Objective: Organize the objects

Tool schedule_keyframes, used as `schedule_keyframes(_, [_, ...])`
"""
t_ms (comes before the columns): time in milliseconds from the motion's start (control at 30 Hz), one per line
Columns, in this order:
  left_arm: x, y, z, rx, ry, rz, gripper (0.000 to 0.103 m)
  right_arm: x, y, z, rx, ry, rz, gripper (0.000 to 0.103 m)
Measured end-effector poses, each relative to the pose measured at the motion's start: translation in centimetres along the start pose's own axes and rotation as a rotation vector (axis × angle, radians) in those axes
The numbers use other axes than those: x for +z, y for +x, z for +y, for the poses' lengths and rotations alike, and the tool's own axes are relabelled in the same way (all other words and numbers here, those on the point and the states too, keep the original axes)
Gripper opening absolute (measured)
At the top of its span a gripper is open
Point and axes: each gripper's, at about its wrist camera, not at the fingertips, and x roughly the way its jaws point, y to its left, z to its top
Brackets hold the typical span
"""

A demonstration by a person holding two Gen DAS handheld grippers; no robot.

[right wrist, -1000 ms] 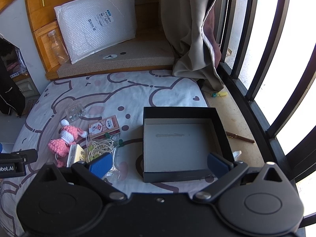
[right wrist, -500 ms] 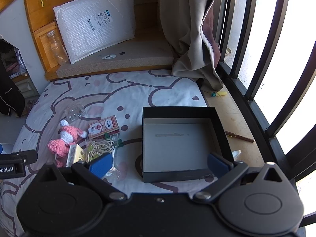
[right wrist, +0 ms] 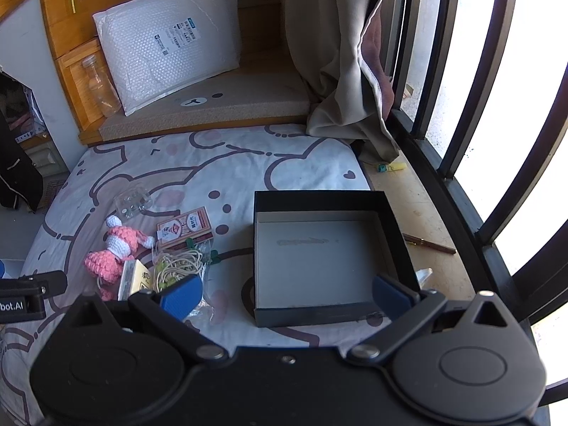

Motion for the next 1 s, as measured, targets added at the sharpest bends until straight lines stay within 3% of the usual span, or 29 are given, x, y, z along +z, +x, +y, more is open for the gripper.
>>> schedule_keyframes(533, [0.1,-0.3,0.4,0.003,-0.005,0.003,0.103,0.1,0.2,-0.5,-0.004,0.009,0.006,0.103])
schedule_keyframes(1000, [1.0,1.7,1.0,-0.011,-0.034,0.018,0.103,0.8,0.9,-1.3,0.006,0.043,0.025,0.103])
